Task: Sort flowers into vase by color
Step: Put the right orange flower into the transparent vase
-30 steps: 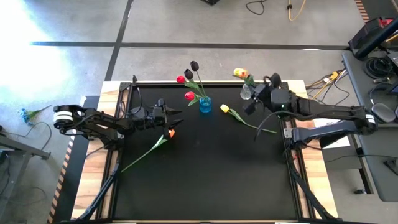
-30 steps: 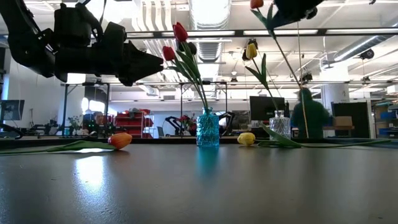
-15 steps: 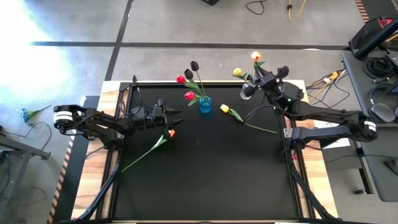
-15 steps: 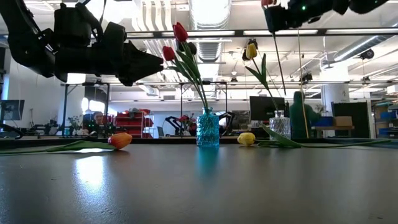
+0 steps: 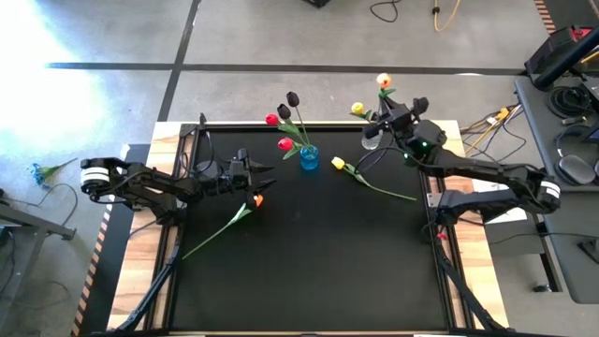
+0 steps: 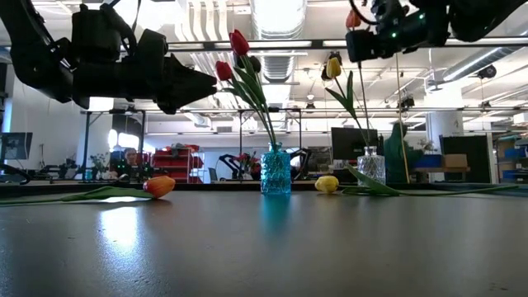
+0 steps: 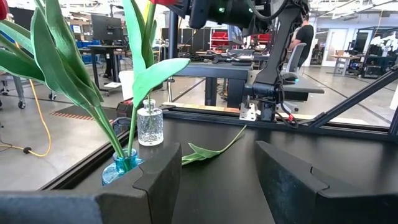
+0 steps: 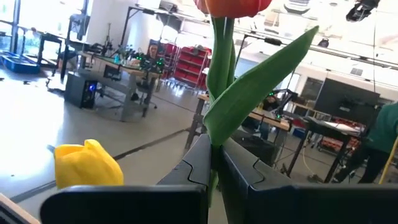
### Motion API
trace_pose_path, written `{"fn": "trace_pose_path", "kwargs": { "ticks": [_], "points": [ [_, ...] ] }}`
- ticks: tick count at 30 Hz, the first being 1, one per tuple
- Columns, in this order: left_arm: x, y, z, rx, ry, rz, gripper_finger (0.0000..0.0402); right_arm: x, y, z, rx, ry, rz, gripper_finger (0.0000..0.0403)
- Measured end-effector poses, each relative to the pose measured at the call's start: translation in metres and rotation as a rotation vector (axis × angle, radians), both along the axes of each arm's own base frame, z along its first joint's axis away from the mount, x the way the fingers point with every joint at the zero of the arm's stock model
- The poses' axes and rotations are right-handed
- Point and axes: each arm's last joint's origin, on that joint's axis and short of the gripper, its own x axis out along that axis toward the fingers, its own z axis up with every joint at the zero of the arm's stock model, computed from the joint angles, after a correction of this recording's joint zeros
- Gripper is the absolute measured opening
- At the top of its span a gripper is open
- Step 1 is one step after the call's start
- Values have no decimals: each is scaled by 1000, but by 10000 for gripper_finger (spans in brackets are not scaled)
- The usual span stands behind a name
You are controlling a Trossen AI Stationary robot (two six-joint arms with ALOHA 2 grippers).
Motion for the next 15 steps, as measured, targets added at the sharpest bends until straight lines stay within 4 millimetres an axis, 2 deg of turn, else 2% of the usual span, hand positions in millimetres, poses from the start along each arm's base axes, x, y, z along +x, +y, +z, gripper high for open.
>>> {"fn": "trace_pose_path", "kwargs": {
  "ticks": [15],
  "points": [
    [0,0,0,5,2,1,187,20,-18,-24,27,16,-22,13]
  ]
}}
